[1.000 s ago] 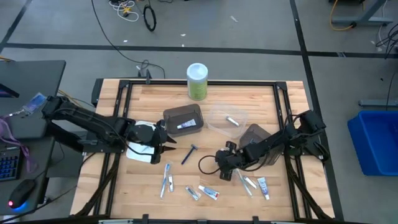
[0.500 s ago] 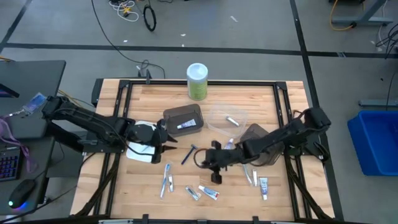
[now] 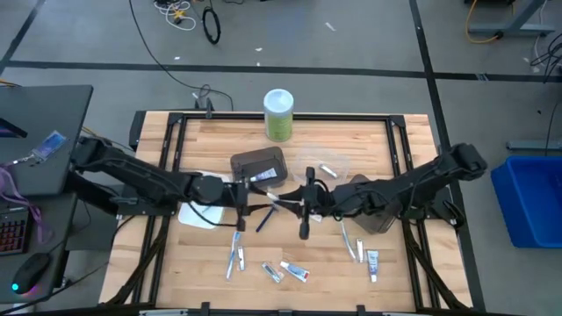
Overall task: Pick & Place Travel size toiletries
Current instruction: Put the red toothbrush into the white bin, then put the toothpaste into the left black bin
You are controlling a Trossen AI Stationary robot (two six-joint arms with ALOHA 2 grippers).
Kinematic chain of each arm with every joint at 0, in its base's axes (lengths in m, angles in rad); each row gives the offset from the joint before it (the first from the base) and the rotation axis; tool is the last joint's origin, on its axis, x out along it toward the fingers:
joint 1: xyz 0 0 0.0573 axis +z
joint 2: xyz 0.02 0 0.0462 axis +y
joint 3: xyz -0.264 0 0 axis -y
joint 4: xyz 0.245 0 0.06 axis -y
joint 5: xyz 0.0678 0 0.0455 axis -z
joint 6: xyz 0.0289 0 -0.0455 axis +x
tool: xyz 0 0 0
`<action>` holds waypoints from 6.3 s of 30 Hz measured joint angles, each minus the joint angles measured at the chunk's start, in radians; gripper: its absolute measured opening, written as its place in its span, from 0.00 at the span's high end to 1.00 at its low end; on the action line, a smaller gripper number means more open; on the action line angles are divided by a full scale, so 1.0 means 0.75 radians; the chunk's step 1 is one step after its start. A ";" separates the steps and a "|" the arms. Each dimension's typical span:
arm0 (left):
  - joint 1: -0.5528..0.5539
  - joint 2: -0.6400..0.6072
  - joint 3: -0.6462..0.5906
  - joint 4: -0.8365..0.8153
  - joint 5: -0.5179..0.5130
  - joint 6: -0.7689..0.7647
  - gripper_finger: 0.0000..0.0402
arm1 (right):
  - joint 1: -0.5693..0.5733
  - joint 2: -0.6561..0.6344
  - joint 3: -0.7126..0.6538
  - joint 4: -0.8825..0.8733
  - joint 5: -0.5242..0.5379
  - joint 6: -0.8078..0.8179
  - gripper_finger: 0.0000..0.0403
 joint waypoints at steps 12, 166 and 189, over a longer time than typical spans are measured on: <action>0.019 0.215 0.000 0.494 0.100 -0.020 0.67 | -0.013 0.025 0.000 0.023 -0.001 -0.049 0.90; 0.043 -0.135 0.098 -1.813 0.112 -1.494 0.66 | -0.039 0.092 -0.001 -0.704 -0.287 0.202 0.62; -0.228 0.102 0.191 -0.558 -0.022 -0.755 0.66 | -0.038 0.092 -0.001 -0.700 -0.421 0.242 0.63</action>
